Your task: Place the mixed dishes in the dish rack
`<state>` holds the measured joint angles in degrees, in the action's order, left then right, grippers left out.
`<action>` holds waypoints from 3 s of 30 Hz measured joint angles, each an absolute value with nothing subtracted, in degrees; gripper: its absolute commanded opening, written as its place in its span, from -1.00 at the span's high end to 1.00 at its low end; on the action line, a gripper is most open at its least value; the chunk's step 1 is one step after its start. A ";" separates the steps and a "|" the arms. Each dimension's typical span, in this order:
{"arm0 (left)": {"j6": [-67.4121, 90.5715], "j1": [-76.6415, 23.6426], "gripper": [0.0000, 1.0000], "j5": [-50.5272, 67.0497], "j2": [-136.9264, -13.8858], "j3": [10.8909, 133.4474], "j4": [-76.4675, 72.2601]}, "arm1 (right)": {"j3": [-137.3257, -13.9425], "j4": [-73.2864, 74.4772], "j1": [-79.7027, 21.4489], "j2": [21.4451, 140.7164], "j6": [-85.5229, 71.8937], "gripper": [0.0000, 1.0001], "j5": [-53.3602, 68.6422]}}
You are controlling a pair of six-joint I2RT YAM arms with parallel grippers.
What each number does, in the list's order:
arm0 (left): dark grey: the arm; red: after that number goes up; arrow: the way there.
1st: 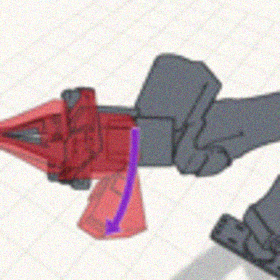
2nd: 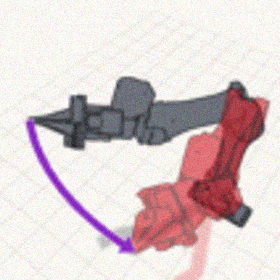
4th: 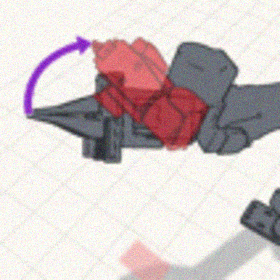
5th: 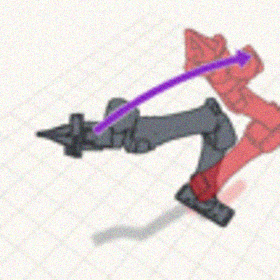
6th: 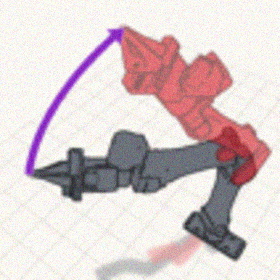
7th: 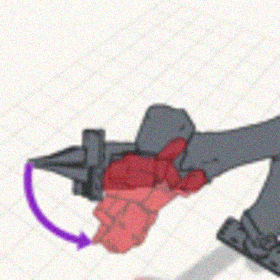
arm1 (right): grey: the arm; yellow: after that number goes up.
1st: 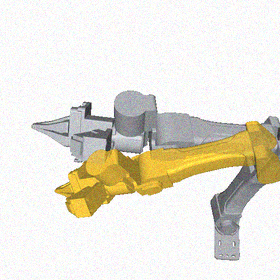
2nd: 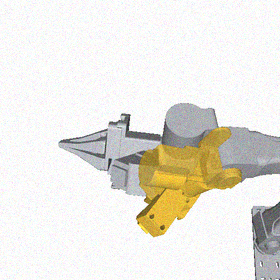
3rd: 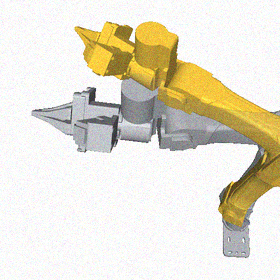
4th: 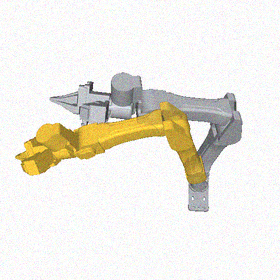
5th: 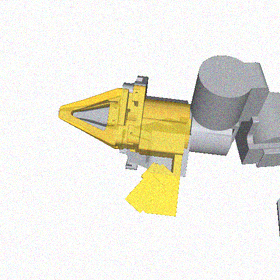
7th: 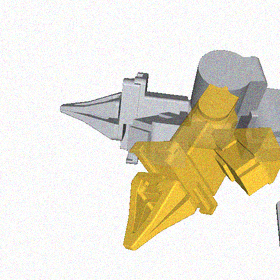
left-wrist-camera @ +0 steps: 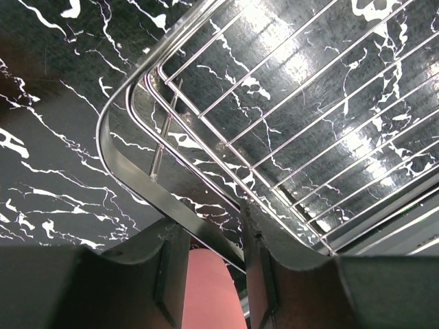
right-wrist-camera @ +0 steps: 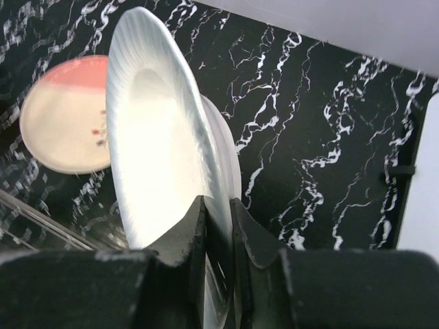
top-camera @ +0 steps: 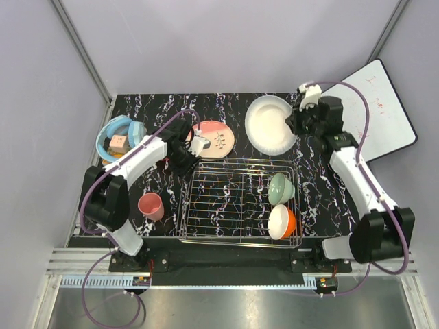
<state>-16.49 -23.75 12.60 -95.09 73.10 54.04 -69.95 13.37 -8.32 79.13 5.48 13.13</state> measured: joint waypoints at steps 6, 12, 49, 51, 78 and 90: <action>-16.45 -23.73 0.65 12.84 -96.84 75.13 55.94 | -57.23 4.29 -8.36 70.46 20.49 1.00 18.76; -15.97 -23.75 0.64 12.95 -97.25 75.64 56.31 | -57.10 3.66 -8.49 69.67 26.74 1.00 22.63; -9.85 -19.16 0.92 17.61 -119.79 103.11 75.24 | -56.95 7.25 -11.16 64.23 35.33 1.00 32.64; -10.07 -19.14 0.92 17.63 -120.57 104.31 76.60 | -56.95 8.08 -11.70 64.62 36.32 1.00 32.51; -10.02 -18.52 0.88 19.03 -119.79 102.91 75.46 | -45.45 4.14 -22.98 58.94 53.43 1.00 24.97; -9.37 -18.26 0.78 19.46 -118.45 101.08 73.56 | -41.95 3.53 -24.21 54.96 51.42 0.79 20.49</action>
<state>-9.37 -18.26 19.46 -118.45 101.08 73.56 -41.95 3.53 -24.21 54.96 51.42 20.49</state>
